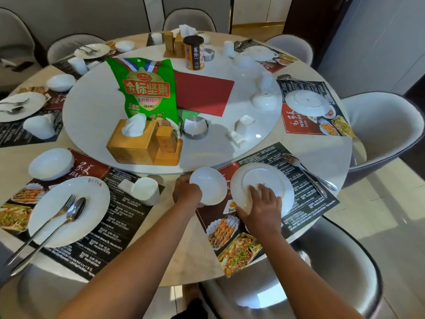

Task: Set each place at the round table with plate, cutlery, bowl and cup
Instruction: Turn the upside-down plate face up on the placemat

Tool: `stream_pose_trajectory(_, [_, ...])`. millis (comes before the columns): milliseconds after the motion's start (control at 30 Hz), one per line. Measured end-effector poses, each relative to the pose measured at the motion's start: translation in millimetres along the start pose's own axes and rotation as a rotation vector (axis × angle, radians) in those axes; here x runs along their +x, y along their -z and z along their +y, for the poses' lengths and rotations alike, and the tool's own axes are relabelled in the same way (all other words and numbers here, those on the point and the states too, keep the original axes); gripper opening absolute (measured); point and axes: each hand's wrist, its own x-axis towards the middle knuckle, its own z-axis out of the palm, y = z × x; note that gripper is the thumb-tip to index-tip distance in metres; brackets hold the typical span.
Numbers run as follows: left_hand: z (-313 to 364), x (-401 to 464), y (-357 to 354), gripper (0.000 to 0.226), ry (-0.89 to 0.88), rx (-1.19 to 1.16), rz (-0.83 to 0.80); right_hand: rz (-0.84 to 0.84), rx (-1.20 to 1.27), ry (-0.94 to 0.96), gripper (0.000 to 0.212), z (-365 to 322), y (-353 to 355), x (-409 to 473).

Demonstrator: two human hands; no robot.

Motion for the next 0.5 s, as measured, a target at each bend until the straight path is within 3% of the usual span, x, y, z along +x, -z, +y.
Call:
stream_pose_trajectory(200, [-10, 5, -1, 0.039, -0.038, -0.06, 0.017, -0.101, -0.009, -0.023, 0.079, 6, 4, -10])
stream_pose_trajectory(500, [-18, 17, 2, 0.048, -0.161, 0.113, 0.063, -0.208, 0.012, 0.026, 0.08, 10, 17, -9])
